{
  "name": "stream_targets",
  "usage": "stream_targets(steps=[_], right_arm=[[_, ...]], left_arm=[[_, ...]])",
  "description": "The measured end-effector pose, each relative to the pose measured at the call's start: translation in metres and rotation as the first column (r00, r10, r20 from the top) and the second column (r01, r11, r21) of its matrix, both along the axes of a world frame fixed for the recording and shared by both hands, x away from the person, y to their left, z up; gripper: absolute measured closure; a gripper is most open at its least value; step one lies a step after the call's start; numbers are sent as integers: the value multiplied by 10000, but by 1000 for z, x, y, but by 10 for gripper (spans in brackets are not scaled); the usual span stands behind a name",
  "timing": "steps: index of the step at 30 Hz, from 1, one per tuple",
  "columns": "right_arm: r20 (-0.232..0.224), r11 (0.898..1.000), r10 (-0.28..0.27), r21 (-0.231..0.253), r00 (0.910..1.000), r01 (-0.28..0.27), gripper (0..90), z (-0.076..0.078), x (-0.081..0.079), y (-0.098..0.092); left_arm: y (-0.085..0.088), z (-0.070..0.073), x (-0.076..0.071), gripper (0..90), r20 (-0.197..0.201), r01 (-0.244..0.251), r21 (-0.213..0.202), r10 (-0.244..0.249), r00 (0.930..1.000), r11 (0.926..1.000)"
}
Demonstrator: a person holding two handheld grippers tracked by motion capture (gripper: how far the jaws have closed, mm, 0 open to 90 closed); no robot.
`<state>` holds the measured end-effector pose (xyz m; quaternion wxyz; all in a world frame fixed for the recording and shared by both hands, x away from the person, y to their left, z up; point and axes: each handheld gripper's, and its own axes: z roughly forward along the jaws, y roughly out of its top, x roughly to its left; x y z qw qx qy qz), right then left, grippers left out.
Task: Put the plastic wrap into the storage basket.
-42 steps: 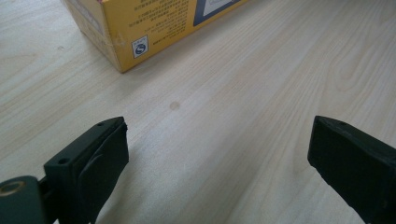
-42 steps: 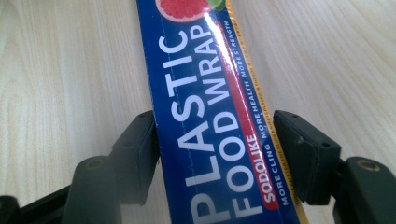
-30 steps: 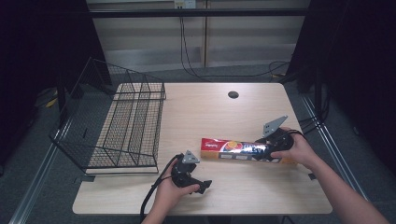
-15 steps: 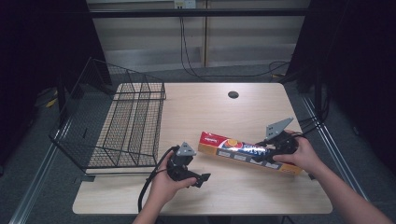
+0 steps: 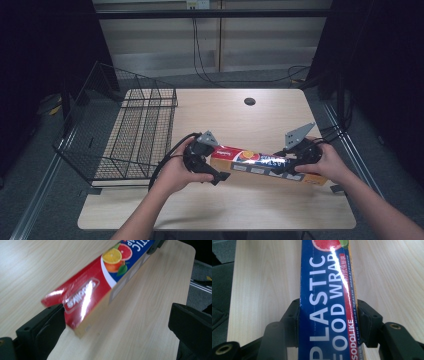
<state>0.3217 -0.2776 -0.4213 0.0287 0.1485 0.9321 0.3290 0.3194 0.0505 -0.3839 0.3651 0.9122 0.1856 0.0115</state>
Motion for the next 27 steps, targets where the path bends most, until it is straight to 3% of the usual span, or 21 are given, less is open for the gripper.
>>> stream_targets(steps=[3, 11, 14, 15, 19, 20, 27], right_arm=[[43, 9998, 184, -55, 9998, -184, 457, 3, 0, 5], [282, 9965, 837, -32, 9961, -836, 456, 8, 0, 18], [273, 9943, 1067, -106, 9939, -1064, 456, 10, -1, 24], [223, 9937, 1117, -112, 9935, -1115, 456, 10, -1, 26], [310, 9918, 1280, -9, 9913, -1281, 456, 12, -1, 32], [310, 9911, 1328, 18, 9907, -1329, 456, 13, -1, 33], [430, 9870, 1602, 42, 9861, -1605, 456, 18, -1, 41]], left_arm=[[-8, 5, 7, 14, 356, 171, 317, -182, 9992, 9994], [-23, 5, 18, 21, 93, 583, 911, -594, 9982, 9941], [-30, 3, 22, 26, 118, 880, 1334, -904, 9958, 9871], [-33, 2, 21, 26, 88, 854, 1312, -873, 9961, 9877], [-43, 1, 21, 28, 94, 1363, 1602, -1396, 9902, 9776], [-45, 0, 20, 28, 91, 1332, 1570, -1363, 9906, 9786], [-59, -6, 20, 42, -34, 1795, 1907, -1822, 9833, 9651]])
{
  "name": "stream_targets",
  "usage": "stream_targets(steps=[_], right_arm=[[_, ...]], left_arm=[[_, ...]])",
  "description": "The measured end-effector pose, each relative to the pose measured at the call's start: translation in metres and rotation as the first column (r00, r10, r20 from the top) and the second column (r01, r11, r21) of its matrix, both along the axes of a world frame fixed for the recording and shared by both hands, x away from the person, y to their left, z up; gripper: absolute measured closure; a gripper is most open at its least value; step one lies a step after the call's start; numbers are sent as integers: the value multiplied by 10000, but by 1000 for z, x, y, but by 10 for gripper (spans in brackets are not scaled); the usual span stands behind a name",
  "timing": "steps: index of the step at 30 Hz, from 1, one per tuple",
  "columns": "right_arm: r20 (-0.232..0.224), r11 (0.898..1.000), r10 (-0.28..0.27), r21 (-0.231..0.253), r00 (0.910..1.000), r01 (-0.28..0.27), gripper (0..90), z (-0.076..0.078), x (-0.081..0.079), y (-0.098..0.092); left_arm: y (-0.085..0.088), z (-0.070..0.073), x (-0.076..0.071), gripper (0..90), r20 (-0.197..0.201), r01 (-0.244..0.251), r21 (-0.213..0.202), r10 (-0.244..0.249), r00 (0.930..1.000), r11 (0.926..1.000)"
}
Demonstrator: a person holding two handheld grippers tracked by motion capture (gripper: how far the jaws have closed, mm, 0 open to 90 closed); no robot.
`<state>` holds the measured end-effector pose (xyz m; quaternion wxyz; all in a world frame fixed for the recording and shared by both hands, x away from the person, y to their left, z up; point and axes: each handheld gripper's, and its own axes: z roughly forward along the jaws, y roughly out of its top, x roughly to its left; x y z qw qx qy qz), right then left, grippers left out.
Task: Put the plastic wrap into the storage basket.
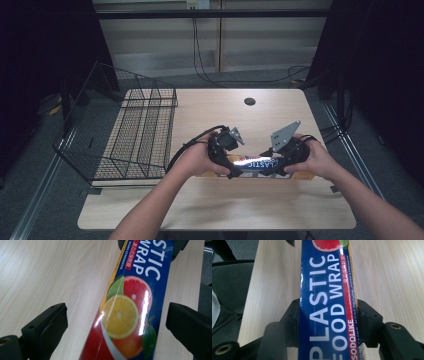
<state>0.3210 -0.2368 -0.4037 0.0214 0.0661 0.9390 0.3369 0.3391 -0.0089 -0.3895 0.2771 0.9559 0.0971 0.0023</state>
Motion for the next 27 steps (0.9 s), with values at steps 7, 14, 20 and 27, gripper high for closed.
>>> stream_targets(steps=[7, 14, 20, 27], right_arm=[[70, 9997, 244, 6, 9997, -244, 455, 5, 0, 5], [157, 9984, 555, -107, 9983, -554, 454, 7, -1, 10], [280, 9962, 836, -250, 9961, -829, 454, 11, -3, 15], [-71, 9959, 896, -75, 9960, -896, 403, 7, 1, 12]], left_arm=[[-11, -3, -1, 62, -178, 136, 196, -133, 9998, 9997], [-19, -5, -2, 139, -453, 431, 443, -411, 9981, 9981], [-24, -9, -5, 321, -810, 888, 683, -832, 9932, 9937], [-30, -3, -15, 414, -860, 710, 1144, -613, 9944, 9909]])
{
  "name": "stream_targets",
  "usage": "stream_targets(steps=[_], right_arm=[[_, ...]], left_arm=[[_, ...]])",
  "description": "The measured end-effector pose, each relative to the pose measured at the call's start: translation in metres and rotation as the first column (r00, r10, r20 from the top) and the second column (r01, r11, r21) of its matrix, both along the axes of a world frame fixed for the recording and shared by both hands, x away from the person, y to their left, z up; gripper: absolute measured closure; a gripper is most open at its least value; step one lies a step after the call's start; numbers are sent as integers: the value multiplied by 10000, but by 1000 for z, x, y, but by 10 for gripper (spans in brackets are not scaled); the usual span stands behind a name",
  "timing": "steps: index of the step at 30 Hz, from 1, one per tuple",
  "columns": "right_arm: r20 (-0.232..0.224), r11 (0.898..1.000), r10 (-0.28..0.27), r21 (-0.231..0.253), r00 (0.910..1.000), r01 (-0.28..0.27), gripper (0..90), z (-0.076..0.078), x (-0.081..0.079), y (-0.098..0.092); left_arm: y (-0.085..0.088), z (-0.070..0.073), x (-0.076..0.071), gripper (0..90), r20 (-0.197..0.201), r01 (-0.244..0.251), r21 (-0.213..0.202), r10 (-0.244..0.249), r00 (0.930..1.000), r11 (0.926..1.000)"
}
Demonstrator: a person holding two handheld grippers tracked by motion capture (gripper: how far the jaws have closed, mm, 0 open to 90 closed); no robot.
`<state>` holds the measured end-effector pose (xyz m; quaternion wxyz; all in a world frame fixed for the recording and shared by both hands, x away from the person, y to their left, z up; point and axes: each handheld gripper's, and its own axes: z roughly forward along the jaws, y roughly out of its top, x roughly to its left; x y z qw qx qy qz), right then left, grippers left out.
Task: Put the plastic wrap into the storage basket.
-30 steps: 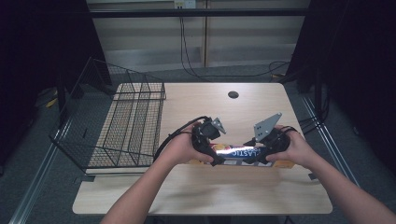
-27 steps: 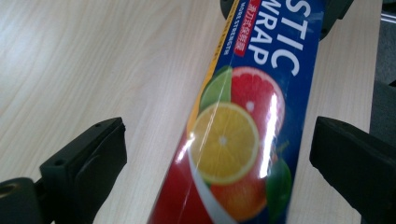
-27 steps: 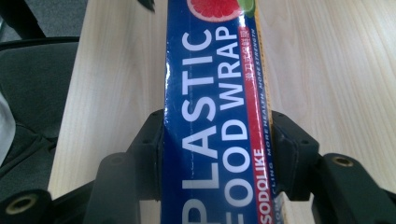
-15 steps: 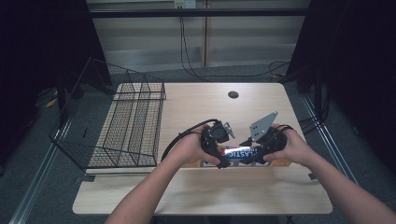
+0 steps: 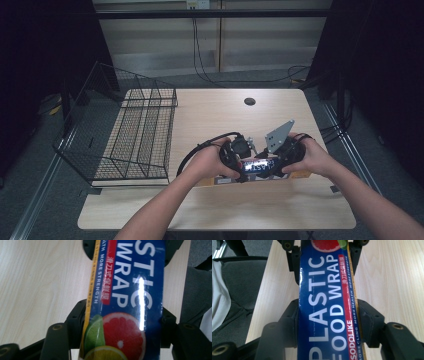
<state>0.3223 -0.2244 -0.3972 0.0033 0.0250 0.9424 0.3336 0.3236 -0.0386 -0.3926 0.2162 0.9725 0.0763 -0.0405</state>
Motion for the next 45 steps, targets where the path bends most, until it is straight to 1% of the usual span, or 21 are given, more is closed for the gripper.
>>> stream_targets(steps=[3, 4, 5, 7, 8, 11, 12, 16, 17, 18, 19, 25, 26, 29, 33, 35, 39, 41, 42, 43, 45], right_arm=[[-410, 9973, -445, 559, 9982, 468, 314, 1, 2, -5], [-525, 9892, -902, 1111, 9945, 956, 226, 6, 5, -14], [-350, 9854, -1161, 1211, 9926, 1195, 219, 8, 5, -18], [-272, 9751, -1618, 1493, 9865, 1640, 181, 11, 5, -26], [-270, 9665, -1956, 1641, 9803, 1974, 183, 13, 4, -30], [-144, 9510, -2438, 1928, 9697, 2419, 142, 15, 3, -37], [-64, 9412, -2831, 1904, 9591, 2791, 132, 13, 1, -40], [197, 9258, -3476, 1660, 9375, 3397, 58, 5, -3, -43], [219, 9189, -3717, 1513, 9281, 3644, 52, 3, -5, -43], [219, 9189, -3717, 1513, 9281, 3644, 52, 3, -5, -43], [88, 9180, -3700, 1573, 9290, 3642, 60, -1, -8, -44], [1, 8902, -4348, 1510, 9005, 4298, 48, -13, -15, -49], [108, 8850, -4458, 1556, 8951, 4389, 39, -16, -16, -51], [35, 8697, -4704, 1713, 8824, 4629, 32, -21, -19, -54], [-264, 8676, -4689, 1736, 8828, 4660, 32, -28, -22, -59], [-225, 8584, -4859, 1762, 8738, 4818, 32, -31, -24, -60], [-86, 8587, -4922, 1592, 8705, 4871, 34, -38, -28, -60], [-130, 8498, -5041, 1710, 8635, 4987, 35, -41, -30, -61], [-117, 8447, -5120, 1748, 8589, 5059, 35, -43, -31, -62], [-69, 8424, -5179, 1697, 8554, 5115, 35, -44, -32, -62], [7, 8410, -5250, 1541, 8511, 5186, 36, -46, -33, -62]], left_arm=[[1, 2, 1, 431, -175, -455, 190, 459, 9988, 9988], [2, 2, 0, 432, 77, -609, 400, 606, 9981, 9973], [8, 3, 3, 432, 108, -960, 572, 956, 9954, 9937], [12, 3, 5, 433, -48, -1222, 471, 1225, 9925, 9914], [21, 6, 11, 431, -425, -1680, 340, 1694, 9846, 9852], [30, 9, 16, 431, -408, -2025, 514, 2047, 9780, 9779], [35, 10, 19, 431, -381, -2315, 684, 2344, 9714, 9704], [48, 12, 24, 430, -397, -2948, 1014, 3000, 9531, 9502], [50, 13, 25, 431, -358, -2980, 1056, 3031, 9523, 9487], [50, 13, 25, 431, -358, -2980, 1056, 3031, 9523, 9487], [56, 15, 27, 431, -354, -3193, 1050, 3244, 9453, 9418], [71, 22, 36, 430, -296, -3826, 1116, 3879, 9212, 9172], [71, 22, 36, 430, -296, -3826, 1116, 3879, 9212, 9172], [80, 27, 42, 430, -320, -4228, 1003, 4277, 9034, 9006], [87, 33, 46, 430, -250, -4536, 1022, 4581, 8886, 8853], [89, 36, 46, 430, -271, -4729, 1001, 4776, 8782, 8754], [93, 41, 47, 430, -269, -4891, 979, 4936, 8693, 8667], [94, 43, 47, 429, -298, -5110, 907, 5152, 8566, 8548], [95, 46, 48, 430, -315, -5007, 1106, 5065, 8616, 8585], [96, 46, 47, 430, -326, -5184, 943, 5231, 8517, 8499], [99, 50, 49, 430, -311, -5171, 989, 5221, 8523, 8502]])
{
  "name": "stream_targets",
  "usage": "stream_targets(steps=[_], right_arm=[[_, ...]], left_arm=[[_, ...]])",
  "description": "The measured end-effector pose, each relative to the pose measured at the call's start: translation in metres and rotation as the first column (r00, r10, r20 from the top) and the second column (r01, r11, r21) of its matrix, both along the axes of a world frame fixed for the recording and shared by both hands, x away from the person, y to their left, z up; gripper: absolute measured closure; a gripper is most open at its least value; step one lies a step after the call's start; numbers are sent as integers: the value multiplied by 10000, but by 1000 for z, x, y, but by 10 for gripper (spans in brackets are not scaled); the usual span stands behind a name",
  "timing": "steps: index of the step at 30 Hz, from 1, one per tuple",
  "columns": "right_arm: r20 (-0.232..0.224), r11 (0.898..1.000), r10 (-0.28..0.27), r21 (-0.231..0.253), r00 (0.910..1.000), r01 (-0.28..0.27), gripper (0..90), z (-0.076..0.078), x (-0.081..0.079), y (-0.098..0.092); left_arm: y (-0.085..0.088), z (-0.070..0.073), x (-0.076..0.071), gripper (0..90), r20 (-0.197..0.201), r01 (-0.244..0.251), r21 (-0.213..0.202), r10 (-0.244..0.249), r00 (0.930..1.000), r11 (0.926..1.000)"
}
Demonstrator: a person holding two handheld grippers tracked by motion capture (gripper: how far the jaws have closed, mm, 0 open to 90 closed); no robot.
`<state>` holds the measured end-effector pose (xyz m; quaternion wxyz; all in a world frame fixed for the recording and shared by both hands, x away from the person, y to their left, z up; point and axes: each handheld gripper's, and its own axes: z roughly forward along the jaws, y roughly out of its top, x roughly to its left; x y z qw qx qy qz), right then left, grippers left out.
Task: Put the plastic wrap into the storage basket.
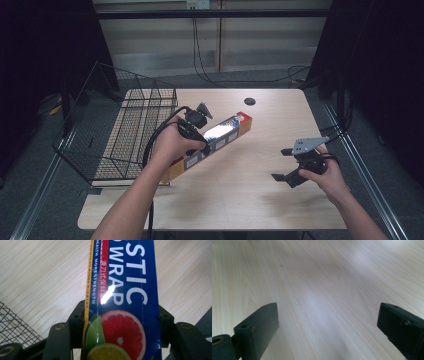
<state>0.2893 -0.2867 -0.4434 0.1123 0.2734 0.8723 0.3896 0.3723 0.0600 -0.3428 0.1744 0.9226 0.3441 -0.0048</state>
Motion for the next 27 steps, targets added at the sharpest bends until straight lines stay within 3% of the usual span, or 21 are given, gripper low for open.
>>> stream_targets(steps=[2, 9, 10, 17, 22, 27], right_arm=[[123, 9998, -94, -202, 9999, 96, 35, 0, -1, -1], [200, 9994, -274, 202, 9994, 270, 33, -2, -2, -7], [223, 9992, -291, 266, 9993, 285, 34, -2, -3, -8], [368, 9988, -313, 391, 9988, 299, 32, -2, -4, -12], [324, 9985, -326, 460, 9989, 311, 32, -2, -4, -14], [284, 9982, -346, 493, 9990, 332, 31, -2, -5, -14]], left_arm=[[2, 3, 0, 430, 42, -152, -15, 153, 9999, 9999], [11, 11, 4, 430, 12, -543, 24, 543, 9985, 9985], [13, 12, 6, 430, -29, -804, -98, 804, 9968, 9967], [21, 20, 12, 430, -104, -1159, -31, 1158, 9932, 9933], [30, 26, 17, 430, -197, -1695, -58, 1693, 9854, 9855], [38, 33, 22, 430, -198, -1825, 31, 1825, 9830, 9832]])
